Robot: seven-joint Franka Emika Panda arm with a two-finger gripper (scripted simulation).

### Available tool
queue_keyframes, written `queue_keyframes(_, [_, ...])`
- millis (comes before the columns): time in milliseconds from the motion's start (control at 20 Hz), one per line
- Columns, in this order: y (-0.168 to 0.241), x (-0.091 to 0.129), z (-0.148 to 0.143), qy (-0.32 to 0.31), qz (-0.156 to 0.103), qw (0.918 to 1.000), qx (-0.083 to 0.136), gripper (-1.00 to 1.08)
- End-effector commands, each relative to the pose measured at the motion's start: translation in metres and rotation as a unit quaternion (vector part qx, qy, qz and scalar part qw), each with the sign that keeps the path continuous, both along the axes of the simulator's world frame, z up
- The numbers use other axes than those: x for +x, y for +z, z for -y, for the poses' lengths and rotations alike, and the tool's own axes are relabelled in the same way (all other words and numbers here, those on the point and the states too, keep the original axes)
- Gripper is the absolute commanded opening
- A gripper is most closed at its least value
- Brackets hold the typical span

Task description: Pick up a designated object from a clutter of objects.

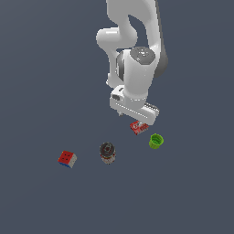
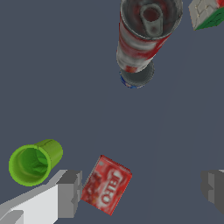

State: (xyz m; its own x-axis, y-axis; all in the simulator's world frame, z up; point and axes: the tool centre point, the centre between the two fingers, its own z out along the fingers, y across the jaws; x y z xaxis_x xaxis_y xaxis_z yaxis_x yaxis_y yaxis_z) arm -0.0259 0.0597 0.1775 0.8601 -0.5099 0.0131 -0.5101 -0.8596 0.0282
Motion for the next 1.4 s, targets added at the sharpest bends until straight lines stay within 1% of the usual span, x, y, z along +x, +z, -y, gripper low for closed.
queue_keyframes(0, [-0.012, -0.004, -0.008, -0.025, 0.001, 0.9997, 0.001, 1.0])
queue_keyframes(250, [-0.034, -0.014, -0.022, -0.072, 0.003, 0.9974, 0.003, 1.0])
queue_keyframes(450, [-0.052, -0.024, -0.034, -0.111, 0.004, 0.9938, 0.005, 1.0])
queue_keyframes(950, [-0.09, -0.05, -0.059, -0.2, 0.006, 0.9796, 0.011, 1.0])
queue_keyframes(1350, [-0.108, -0.064, -0.07, -0.243, 0.006, 0.97, 0.014, 1.0])
